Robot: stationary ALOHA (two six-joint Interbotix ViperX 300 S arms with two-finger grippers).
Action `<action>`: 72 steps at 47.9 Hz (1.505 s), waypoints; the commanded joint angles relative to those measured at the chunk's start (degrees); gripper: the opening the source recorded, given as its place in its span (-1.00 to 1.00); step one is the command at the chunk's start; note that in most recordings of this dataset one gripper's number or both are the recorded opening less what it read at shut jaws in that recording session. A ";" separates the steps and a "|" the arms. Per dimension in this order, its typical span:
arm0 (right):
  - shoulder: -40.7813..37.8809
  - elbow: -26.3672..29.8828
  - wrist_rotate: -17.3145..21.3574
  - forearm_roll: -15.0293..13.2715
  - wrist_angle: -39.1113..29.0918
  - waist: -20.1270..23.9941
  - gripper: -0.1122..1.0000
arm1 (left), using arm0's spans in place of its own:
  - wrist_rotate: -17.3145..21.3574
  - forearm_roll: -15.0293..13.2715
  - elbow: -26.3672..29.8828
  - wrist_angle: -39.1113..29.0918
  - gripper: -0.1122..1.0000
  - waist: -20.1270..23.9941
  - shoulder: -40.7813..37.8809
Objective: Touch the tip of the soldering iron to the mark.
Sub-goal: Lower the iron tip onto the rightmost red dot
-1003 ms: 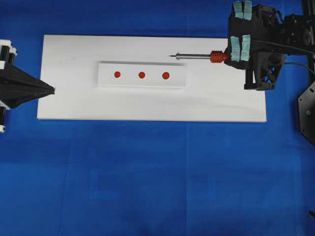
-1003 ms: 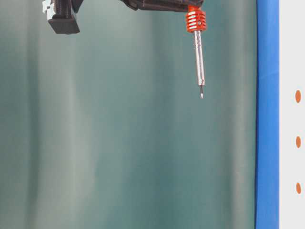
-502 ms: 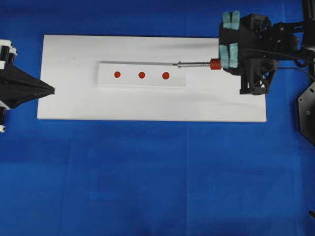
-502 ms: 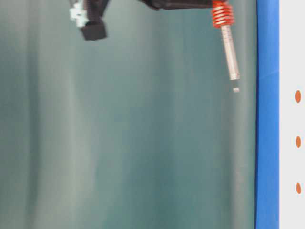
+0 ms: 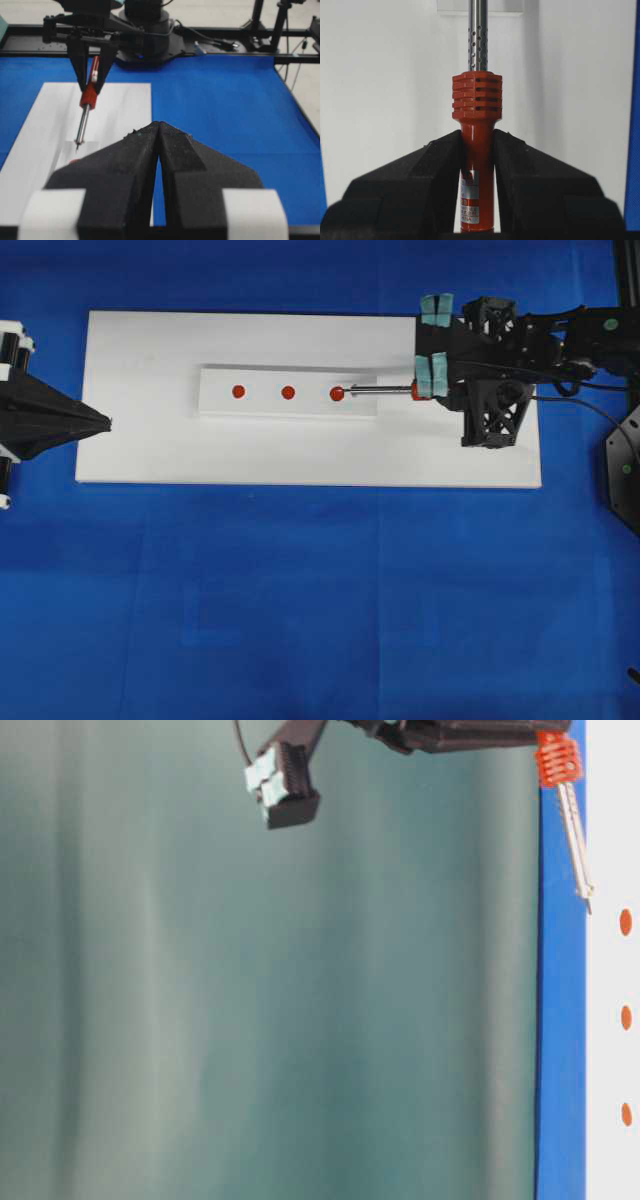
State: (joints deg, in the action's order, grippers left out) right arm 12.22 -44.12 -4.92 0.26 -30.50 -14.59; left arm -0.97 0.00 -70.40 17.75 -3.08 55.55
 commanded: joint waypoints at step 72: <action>-3.69 2.29 0.09 -0.18 -0.70 -0.44 -0.68 | -0.09 0.00 0.44 0.53 -0.80 -0.18 -0.18</action>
State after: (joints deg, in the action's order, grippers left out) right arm 8.00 -43.42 -4.83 0.18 -30.76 -14.94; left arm -0.97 0.00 -70.40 17.75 -3.08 55.55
